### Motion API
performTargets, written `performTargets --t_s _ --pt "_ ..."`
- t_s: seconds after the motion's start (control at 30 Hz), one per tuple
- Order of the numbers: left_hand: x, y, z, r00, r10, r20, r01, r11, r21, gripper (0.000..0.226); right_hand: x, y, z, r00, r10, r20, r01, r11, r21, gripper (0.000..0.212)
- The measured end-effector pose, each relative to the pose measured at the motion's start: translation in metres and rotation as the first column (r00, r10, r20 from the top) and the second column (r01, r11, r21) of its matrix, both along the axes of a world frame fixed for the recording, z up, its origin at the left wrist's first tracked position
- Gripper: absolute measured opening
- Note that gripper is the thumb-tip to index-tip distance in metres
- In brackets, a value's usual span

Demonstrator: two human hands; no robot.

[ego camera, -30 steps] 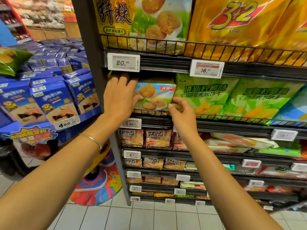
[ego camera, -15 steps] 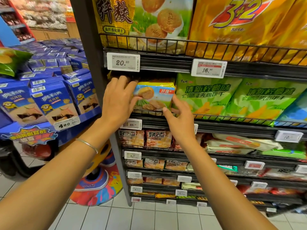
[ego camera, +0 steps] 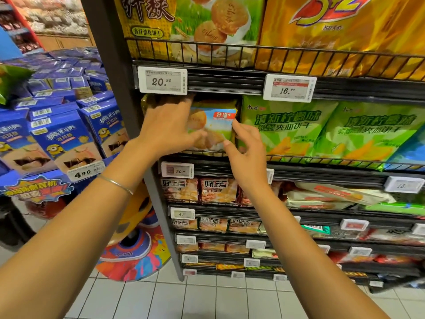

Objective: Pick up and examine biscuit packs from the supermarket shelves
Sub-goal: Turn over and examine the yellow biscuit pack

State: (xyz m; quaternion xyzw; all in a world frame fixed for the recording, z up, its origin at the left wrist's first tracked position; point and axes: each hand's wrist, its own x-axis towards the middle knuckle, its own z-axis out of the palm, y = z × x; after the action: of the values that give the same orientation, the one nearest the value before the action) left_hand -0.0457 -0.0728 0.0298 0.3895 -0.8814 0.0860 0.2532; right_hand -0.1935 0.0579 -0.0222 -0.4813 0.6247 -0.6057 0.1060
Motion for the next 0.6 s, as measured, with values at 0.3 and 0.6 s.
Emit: performTargets --t_s 0.3,0.6 --pt "-0.045 0.020 0.018 0.988 -0.099 0.118 0.096 0.995 0.028 0.071 -0.021 0.017 0.000 0.986 0.115 0.118 -0.115 0.993 -0.014 0.046" --pt "-0.022 0.034 0.007 0.971 -0.237 0.037 0.240 0.958 -0.155 0.082 -0.040 0.010 0.007 0.894 0.319 0.314 -0.351 0.935 0.052 0.081"
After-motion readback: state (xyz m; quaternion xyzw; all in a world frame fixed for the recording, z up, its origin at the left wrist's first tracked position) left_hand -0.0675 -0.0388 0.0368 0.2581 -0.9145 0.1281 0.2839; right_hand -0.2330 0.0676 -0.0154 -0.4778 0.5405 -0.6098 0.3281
